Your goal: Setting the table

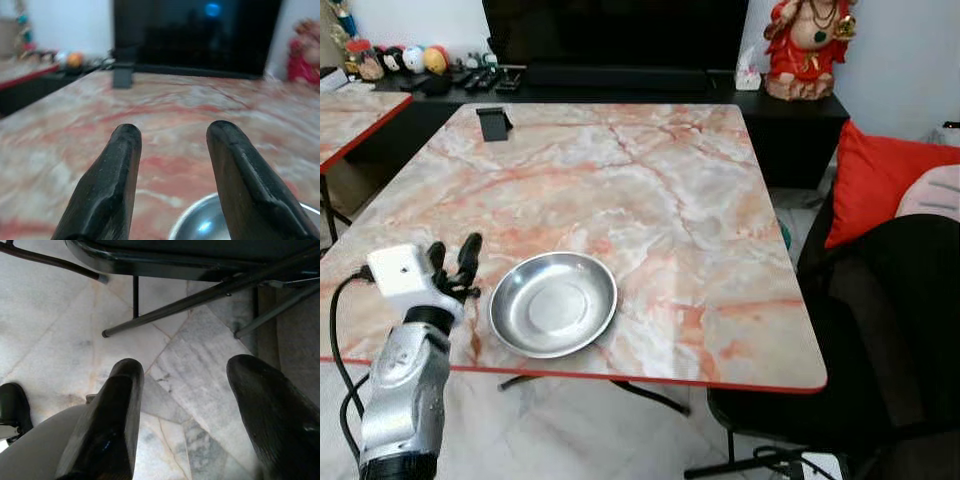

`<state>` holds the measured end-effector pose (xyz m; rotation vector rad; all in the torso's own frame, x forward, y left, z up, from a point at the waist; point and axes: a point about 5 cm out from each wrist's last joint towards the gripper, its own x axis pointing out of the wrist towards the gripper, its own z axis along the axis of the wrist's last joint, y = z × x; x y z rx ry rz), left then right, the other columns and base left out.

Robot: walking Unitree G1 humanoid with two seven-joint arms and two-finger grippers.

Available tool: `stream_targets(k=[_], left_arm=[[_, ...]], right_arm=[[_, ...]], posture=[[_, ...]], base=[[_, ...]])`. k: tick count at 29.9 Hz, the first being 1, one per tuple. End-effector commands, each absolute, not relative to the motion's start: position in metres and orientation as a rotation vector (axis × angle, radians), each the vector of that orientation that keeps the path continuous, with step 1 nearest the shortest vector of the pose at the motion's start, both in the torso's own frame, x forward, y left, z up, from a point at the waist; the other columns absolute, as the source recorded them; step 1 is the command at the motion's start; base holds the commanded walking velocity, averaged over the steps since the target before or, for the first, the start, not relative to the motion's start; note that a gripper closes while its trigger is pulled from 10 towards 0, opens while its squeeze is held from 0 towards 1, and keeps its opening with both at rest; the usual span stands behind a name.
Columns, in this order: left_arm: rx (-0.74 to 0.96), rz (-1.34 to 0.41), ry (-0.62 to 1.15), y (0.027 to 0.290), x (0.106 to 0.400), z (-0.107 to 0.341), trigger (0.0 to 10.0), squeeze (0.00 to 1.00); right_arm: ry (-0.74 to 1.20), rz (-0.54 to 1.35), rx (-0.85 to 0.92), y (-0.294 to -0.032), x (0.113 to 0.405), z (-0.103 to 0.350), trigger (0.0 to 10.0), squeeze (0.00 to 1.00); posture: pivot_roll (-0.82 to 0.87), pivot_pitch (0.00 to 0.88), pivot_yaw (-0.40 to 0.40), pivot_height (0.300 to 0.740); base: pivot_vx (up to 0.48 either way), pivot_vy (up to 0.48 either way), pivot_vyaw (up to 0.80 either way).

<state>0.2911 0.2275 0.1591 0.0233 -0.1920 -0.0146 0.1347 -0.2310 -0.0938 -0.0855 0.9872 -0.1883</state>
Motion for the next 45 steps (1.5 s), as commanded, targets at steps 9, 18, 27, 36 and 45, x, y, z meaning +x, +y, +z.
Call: stream_targets(k=[9, 18, 27, 36, 45], left_arm=[[0.129, -0.313, -0.245, 0.141, 0.294, 0.157, 10.0, 0.00], [0.191, -0.351, -0.231, 0.138, 0.287, 0.150, 10.0, 0.00], [0.220, -0.274, -0.230, 0.151, 0.284, 0.149, 10.0, 0.00], [0.212, -0.252, -0.236, 0.148, 0.286, 0.150, 10.0, 0.00], [0.208, -0.255, -0.242, 0.145, 0.290, 0.152, 10.0, 0.00]], right_arm=[[0.992, -0.198, -0.082, -0.230, 0.130, -0.095, 10.0, 0.00], [0.998, -0.214, -0.074, -0.230, 0.127, -0.096, 10.0, 0.00], [0.993, -0.212, -0.072, -0.231, 0.127, -0.096, 10.0, 0.00], [0.984, -0.210, -0.075, -0.231, 0.129, -0.095, 10.0, 0.00], [0.988, -0.200, -0.073, -0.230, 0.131, -0.095, 10.0, 0.00]], posture=[[-0.08, 0.000, 0.025, 0.740], [-0.07, 0.000, 0.028, 0.740], [-0.06, 0.000, 0.023, 0.740], [-0.07, 0.000, 0.024, 0.740], [-0.07, 0.000, 0.026, 0.740]], base=[[0.000, 0.000, 0.00], [0.000, 0.000, 0.00], [0.000, 0.000, 0.00], [0.000, 0.000, 0.00], [0.000, 0.000, 0.00]])
